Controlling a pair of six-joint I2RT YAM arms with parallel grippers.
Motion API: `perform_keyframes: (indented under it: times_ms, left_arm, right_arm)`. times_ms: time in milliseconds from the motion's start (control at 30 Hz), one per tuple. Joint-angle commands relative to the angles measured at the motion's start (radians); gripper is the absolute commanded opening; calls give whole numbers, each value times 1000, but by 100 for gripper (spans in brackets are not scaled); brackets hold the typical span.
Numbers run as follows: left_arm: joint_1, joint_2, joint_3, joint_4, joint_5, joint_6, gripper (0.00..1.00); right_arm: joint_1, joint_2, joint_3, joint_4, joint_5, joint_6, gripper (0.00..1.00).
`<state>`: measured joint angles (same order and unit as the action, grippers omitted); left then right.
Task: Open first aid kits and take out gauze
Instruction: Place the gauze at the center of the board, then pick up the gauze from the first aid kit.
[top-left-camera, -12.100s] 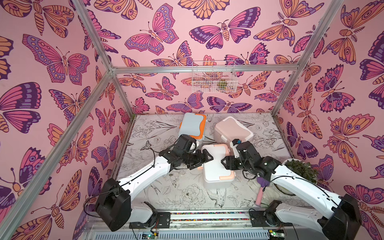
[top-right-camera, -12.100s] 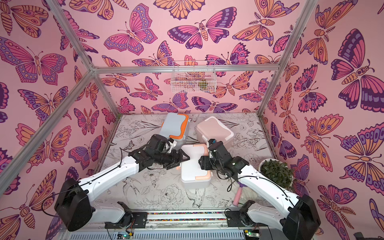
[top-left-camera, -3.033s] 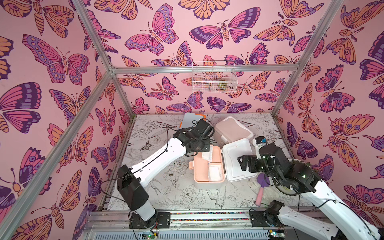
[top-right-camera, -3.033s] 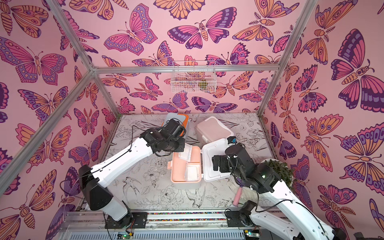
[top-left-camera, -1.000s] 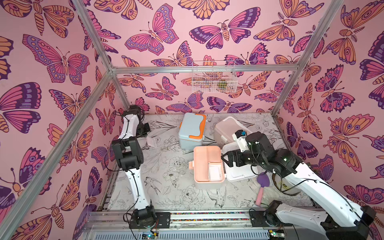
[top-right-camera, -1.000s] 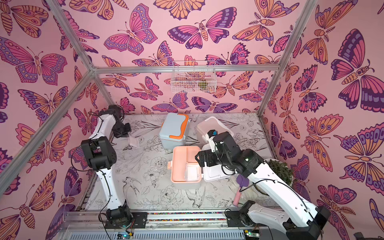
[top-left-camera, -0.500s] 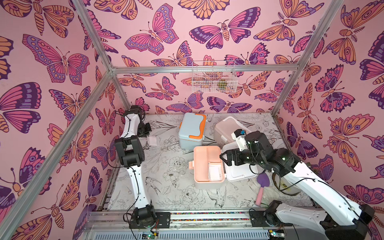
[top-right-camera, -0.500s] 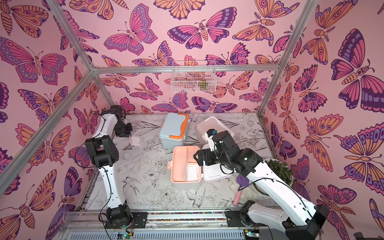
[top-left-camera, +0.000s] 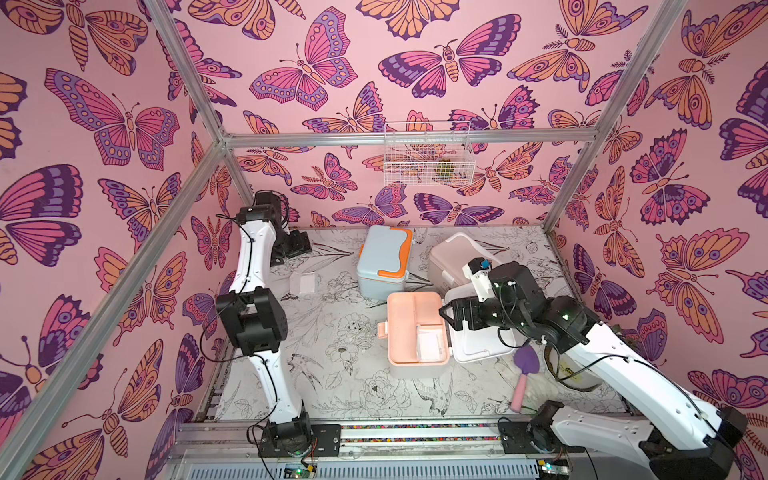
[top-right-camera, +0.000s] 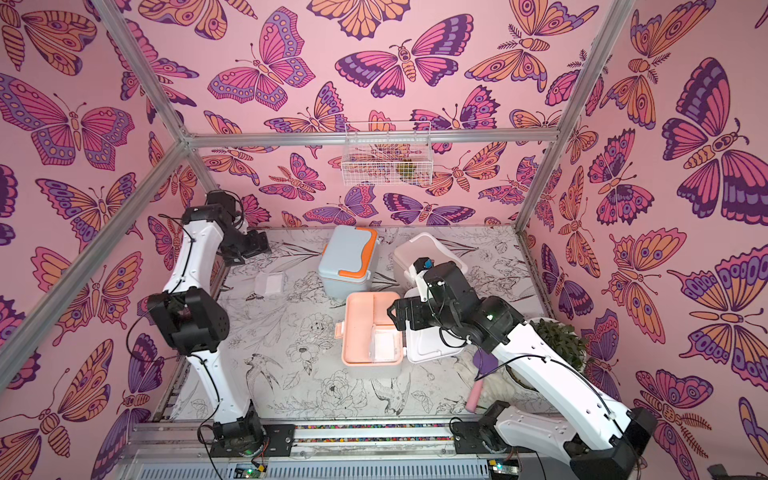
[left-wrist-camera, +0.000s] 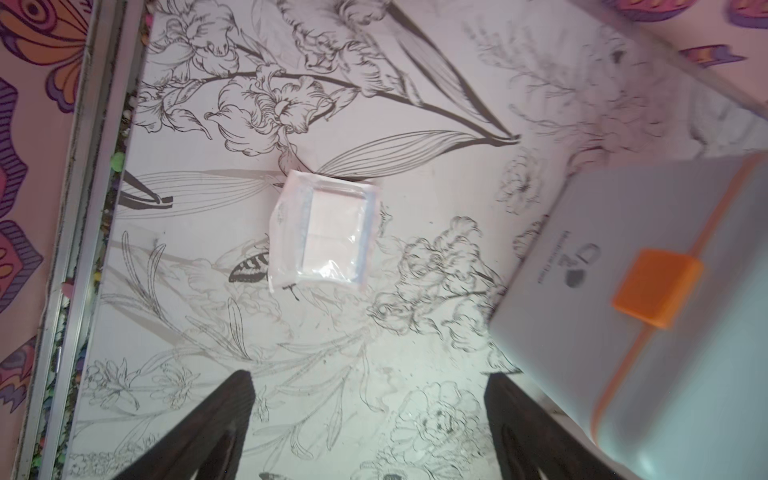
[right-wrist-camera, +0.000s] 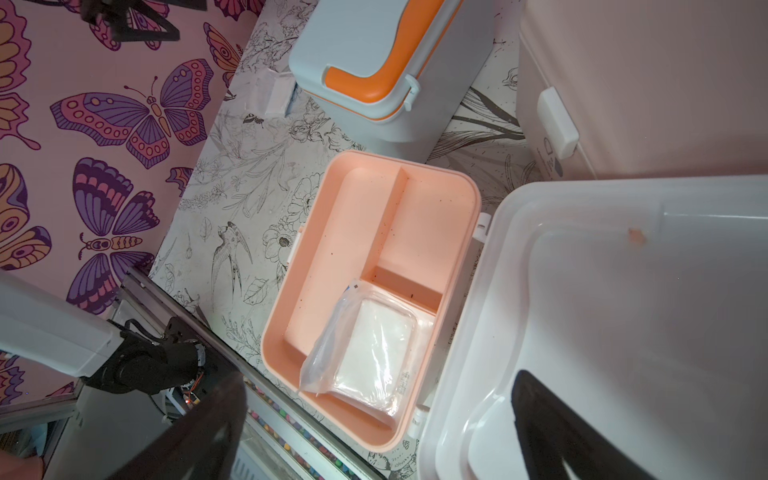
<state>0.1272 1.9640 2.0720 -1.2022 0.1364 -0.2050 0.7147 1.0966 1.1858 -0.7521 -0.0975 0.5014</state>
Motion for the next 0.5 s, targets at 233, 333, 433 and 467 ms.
perform_keyframes:
  times_ms: [233, 333, 433, 467]
  left_arm:
    - [-463, -498, -449, 131, -63, -144, 87]
    - [-632, -568, -563, 167, -98, -215, 87]
    - [-782, -615, -679, 211, -124, -311, 84]
    - [-825, -618, -703, 221, -125, -337, 83]
  right_arm:
    - [-5, -36, -27, -47, 143, 58, 99]
    - [-4, -49, -36, -50, 168, 74, 99]
    - [-7, -59, -49, -46, 169, 83, 99]
    - [-8, -61, -53, -43, 173, 90, 99]
